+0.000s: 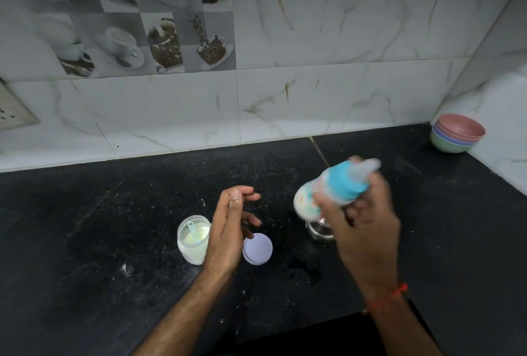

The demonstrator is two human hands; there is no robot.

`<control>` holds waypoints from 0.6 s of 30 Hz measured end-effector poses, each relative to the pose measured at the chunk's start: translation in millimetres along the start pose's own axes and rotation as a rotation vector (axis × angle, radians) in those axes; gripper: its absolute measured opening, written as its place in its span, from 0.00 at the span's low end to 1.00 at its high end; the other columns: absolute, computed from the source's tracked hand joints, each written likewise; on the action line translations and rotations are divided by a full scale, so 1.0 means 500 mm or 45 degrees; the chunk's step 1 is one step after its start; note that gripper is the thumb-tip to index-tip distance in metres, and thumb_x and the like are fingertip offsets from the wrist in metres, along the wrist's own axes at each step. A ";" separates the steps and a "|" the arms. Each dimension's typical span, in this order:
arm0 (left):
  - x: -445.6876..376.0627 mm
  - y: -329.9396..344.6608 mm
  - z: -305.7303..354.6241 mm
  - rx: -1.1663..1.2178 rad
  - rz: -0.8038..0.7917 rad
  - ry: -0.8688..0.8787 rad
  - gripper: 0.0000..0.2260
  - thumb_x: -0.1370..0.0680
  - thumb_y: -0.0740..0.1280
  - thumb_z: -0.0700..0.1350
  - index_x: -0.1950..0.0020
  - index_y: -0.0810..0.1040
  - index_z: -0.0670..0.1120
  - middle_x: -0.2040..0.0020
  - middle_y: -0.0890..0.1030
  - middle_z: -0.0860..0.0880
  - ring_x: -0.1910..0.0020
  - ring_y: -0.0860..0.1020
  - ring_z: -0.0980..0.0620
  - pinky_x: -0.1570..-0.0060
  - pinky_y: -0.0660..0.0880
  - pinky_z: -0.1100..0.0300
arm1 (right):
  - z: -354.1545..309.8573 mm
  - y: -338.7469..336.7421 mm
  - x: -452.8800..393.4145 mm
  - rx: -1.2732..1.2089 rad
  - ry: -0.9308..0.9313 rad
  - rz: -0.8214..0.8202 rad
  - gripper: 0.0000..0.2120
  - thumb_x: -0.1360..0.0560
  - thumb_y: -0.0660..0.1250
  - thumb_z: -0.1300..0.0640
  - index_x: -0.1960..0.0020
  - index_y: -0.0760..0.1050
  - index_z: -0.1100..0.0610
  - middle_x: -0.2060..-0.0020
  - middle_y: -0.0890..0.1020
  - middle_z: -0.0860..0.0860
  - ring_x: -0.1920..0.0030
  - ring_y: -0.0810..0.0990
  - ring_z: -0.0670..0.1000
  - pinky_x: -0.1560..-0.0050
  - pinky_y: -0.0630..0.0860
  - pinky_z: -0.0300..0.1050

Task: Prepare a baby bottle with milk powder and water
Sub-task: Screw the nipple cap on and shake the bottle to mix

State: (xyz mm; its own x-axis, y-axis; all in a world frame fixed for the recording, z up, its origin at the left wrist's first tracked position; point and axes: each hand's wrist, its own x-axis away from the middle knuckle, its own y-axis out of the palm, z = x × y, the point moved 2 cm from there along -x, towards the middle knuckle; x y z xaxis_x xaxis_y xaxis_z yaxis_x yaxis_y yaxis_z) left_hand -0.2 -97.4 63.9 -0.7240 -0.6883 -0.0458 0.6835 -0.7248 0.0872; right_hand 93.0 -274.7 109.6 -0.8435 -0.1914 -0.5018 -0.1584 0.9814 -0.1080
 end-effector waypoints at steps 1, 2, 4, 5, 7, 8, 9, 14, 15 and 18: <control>0.000 0.000 0.000 0.007 0.003 -0.005 0.16 0.18 0.56 0.60 0.42 0.79 0.55 0.43 0.85 0.53 0.61 0.80 0.53 0.64 0.75 0.57 | -0.009 -0.008 -0.004 -0.069 -0.070 0.106 0.34 0.30 0.78 0.52 0.28 0.69 0.50 0.36 0.79 0.37 0.38 0.82 0.44 0.39 0.81 0.45; -0.001 0.002 0.001 0.011 0.006 -0.011 0.17 0.18 0.56 0.60 0.42 0.79 0.54 0.43 0.85 0.53 0.62 0.80 0.53 0.63 0.75 0.57 | -0.005 -0.010 -0.004 0.002 -0.125 0.133 0.33 0.29 0.79 0.55 0.29 0.68 0.48 0.35 0.78 0.35 0.36 0.81 0.42 0.37 0.80 0.43; 0.000 0.008 0.001 0.011 0.000 -0.012 0.17 0.18 0.55 0.59 0.41 0.79 0.53 0.44 0.85 0.52 0.61 0.80 0.53 0.62 0.75 0.56 | 0.025 0.006 -0.001 0.203 -0.019 -0.117 0.33 0.29 0.80 0.52 0.30 0.68 0.38 0.37 0.80 0.37 0.38 0.82 0.42 0.37 0.81 0.48; 0.003 0.012 0.002 0.016 -0.006 -0.008 0.17 0.18 0.55 0.59 0.41 0.78 0.52 0.44 0.85 0.52 0.61 0.80 0.52 0.62 0.75 0.55 | 0.041 0.012 0.008 0.220 0.120 -0.269 0.33 0.29 0.80 0.49 0.31 0.68 0.33 0.38 0.82 0.41 0.39 0.83 0.44 0.38 0.82 0.52; 0.004 0.014 0.006 0.019 -0.021 0.016 0.16 0.18 0.55 0.58 0.42 0.79 0.53 0.43 0.85 0.52 0.61 0.80 0.52 0.61 0.75 0.54 | 0.044 0.006 0.008 0.167 0.126 -0.275 0.33 0.30 0.79 0.46 0.30 0.69 0.34 0.38 0.83 0.44 0.39 0.84 0.47 0.40 0.82 0.55; 0.002 0.014 0.006 0.015 -0.021 0.022 0.16 0.18 0.55 0.58 0.42 0.79 0.54 0.43 0.85 0.52 0.61 0.80 0.52 0.61 0.75 0.54 | 0.029 0.000 0.000 0.093 0.083 -0.203 0.33 0.30 0.79 0.47 0.29 0.70 0.38 0.38 0.83 0.45 0.40 0.84 0.47 0.40 0.82 0.54; 0.002 0.013 0.004 0.012 -0.018 0.016 0.16 0.18 0.55 0.58 0.42 0.79 0.54 0.43 0.85 0.52 0.61 0.80 0.52 0.61 0.75 0.54 | 0.010 -0.008 -0.007 -0.005 0.048 -0.090 0.34 0.31 0.79 0.50 0.29 0.70 0.45 0.38 0.83 0.44 0.40 0.84 0.46 0.40 0.82 0.52; -0.002 0.012 0.004 -0.002 -0.021 0.010 0.17 0.19 0.55 0.59 0.41 0.78 0.52 0.43 0.85 0.51 0.61 0.80 0.51 0.61 0.75 0.55 | 0.014 -0.019 -0.022 0.080 0.042 -0.174 0.31 0.31 0.79 0.55 0.32 0.71 0.42 0.41 0.83 0.38 0.41 0.84 0.43 0.41 0.83 0.49; -0.001 0.014 0.006 -0.007 -0.030 0.018 0.17 0.18 0.55 0.59 0.42 0.78 0.53 0.43 0.85 0.52 0.61 0.80 0.51 0.61 0.75 0.54 | 0.030 -0.019 -0.017 0.127 0.080 -0.255 0.31 0.31 0.80 0.54 0.33 0.71 0.38 0.41 0.84 0.41 0.41 0.85 0.45 0.41 0.83 0.53; -0.002 0.016 0.010 -0.006 -0.039 0.028 0.16 0.17 0.55 0.59 0.42 0.79 0.54 0.43 0.85 0.52 0.61 0.80 0.52 0.61 0.75 0.53 | 0.018 -0.020 -0.018 0.051 -0.010 -0.129 0.32 0.31 0.78 0.51 0.29 0.71 0.45 0.38 0.82 0.41 0.40 0.84 0.48 0.40 0.83 0.49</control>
State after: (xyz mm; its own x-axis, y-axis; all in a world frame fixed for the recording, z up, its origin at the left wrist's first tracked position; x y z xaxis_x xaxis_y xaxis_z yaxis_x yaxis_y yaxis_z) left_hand 5.6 -102.3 69.4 -0.7425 -0.6661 -0.0700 0.6613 -0.7457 0.0811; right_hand 106.9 -283.0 107.5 -0.8203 -0.2898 -0.4930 -0.2218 0.9558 -0.1929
